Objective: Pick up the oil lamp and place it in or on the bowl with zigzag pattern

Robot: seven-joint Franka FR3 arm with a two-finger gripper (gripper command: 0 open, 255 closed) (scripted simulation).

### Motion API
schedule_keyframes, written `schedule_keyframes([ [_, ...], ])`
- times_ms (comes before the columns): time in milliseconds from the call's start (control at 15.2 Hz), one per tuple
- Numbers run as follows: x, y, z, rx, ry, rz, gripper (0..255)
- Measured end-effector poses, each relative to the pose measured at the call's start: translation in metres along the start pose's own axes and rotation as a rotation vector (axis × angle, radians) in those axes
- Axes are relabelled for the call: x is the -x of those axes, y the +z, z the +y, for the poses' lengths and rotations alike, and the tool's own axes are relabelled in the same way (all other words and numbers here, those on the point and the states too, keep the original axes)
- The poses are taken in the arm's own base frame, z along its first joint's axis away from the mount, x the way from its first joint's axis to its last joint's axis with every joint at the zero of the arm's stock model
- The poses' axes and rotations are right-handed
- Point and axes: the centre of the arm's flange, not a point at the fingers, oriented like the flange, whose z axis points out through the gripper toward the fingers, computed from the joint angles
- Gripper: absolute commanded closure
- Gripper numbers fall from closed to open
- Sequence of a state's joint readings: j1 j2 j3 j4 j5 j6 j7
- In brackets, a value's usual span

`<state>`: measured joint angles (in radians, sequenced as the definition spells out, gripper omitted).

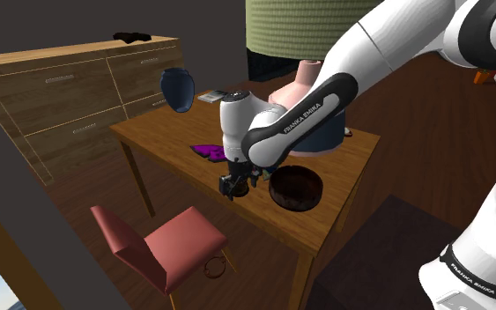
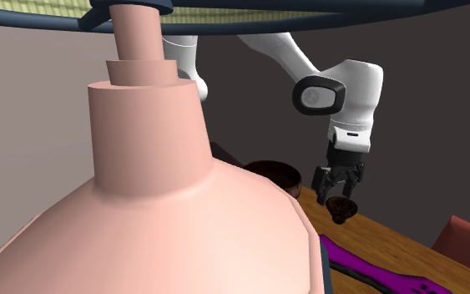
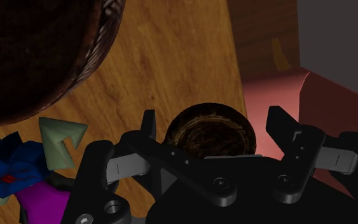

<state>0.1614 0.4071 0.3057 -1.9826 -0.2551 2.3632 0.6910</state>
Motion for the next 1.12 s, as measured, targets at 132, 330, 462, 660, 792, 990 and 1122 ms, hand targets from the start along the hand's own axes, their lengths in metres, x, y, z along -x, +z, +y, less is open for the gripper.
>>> schedule_keyframes([
  [132, 0.0003, 0.0011, 0.0004, 0.000, 0.000, 0.000, 0],
  [330, 0.0004, 0.0015, 0.0003, 0.000, 0.000, 0.000, 0],
  [462, 0.0004, 0.0011, 0.0003, 0.000, 0.000, 0.001, 255],
  [660, 0.0005, 0.0014, 0.0002, 0.000, 0.000, 0.000, 255],
  [792, 0.0005, 0.0013, 0.0001, 0.000, 0.000, 0.000, 255],
  [990, 0.0005, 0.0014, 0.0001, 0.000, 0.000, 0.000, 255],
  [1122, 0.0007, -0.0011, 0.0006, 0.000, 0.000, 0.000, 255],
])
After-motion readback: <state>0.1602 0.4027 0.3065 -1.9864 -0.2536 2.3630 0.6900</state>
